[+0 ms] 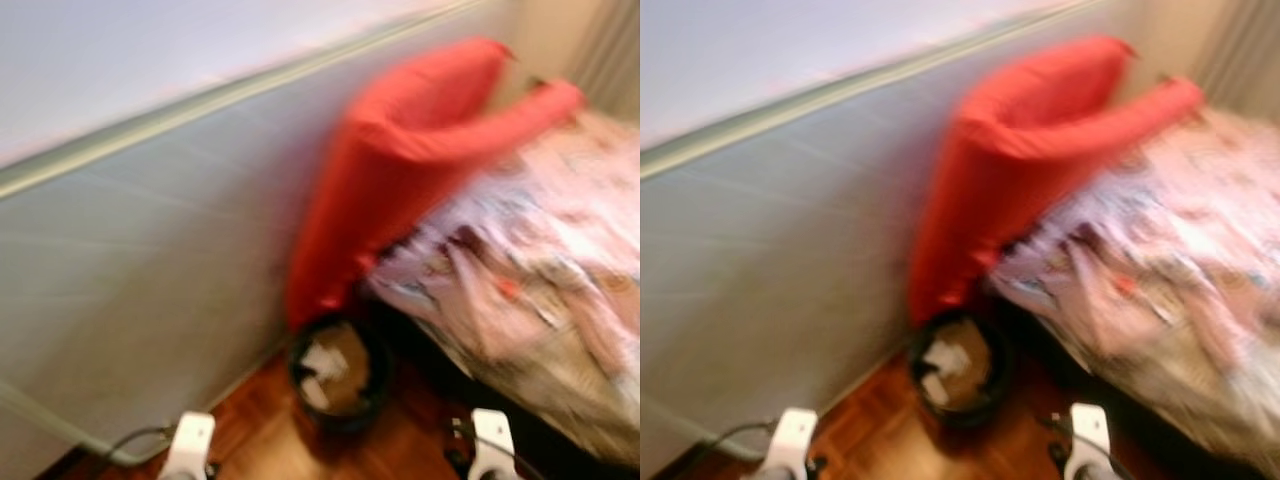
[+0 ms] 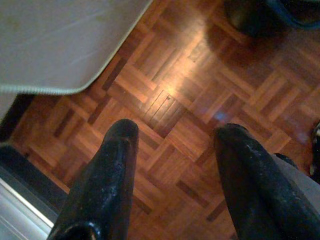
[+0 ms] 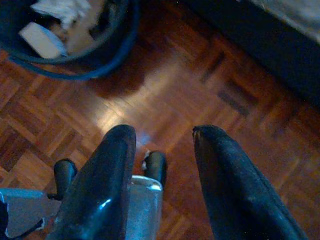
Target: Clean up the room
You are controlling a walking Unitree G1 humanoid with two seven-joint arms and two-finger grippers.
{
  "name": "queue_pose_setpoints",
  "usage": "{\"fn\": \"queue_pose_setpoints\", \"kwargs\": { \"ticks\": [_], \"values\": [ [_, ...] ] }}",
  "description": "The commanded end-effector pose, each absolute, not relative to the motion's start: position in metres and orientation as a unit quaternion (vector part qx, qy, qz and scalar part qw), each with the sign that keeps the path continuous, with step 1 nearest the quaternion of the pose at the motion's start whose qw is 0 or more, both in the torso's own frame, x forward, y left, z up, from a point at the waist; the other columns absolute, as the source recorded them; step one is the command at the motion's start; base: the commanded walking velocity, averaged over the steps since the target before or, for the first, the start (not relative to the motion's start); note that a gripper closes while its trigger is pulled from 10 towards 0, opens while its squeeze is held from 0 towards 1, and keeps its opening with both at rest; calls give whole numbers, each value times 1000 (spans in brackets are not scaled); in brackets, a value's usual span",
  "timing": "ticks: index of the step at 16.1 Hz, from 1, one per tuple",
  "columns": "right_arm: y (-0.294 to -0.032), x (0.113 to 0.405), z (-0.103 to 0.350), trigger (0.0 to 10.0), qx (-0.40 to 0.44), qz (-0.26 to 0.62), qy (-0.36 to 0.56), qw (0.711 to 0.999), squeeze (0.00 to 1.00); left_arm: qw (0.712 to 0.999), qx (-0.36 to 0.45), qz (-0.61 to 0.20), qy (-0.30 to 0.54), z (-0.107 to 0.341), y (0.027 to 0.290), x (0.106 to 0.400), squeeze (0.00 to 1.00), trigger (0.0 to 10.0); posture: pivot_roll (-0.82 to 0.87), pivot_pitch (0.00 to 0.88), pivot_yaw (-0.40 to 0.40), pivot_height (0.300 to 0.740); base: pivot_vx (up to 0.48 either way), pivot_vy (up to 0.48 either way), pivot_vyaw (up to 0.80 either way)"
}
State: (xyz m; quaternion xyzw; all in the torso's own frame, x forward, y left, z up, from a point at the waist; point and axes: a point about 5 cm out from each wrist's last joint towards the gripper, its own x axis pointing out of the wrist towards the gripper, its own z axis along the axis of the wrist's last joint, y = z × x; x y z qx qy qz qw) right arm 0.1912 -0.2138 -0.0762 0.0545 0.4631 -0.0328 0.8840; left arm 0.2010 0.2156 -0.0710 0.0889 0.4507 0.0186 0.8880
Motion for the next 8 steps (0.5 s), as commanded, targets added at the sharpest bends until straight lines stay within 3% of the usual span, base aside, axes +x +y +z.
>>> {"fn": "queue_pose_setpoints", "kwargs": {
  "ticks": [1,2,5,8],
  "values": [
    [-219,189,-76,10000,51,-40,465,883,0,886,85,10,456,-73,209,199,0,10000,39,31,0,740,0,0,-788],
    [-219,190,-76,10000,58,-47,459,885,0,886,86,10,456,-73,209,200,0,10000,37,35,2,740,0,0,-788],
    [-219,191,-75,10000,62,-50,452,888,0,887,90,5,454,-72,209,201,0,10000,36,45,5,740,0,0,0],
    [-219,192,-75,10000,63,-51,451,889,0,887,90,5,452,-72,208,202,0,10000,36,50,6,740,0,-346,0]
  ]
}}
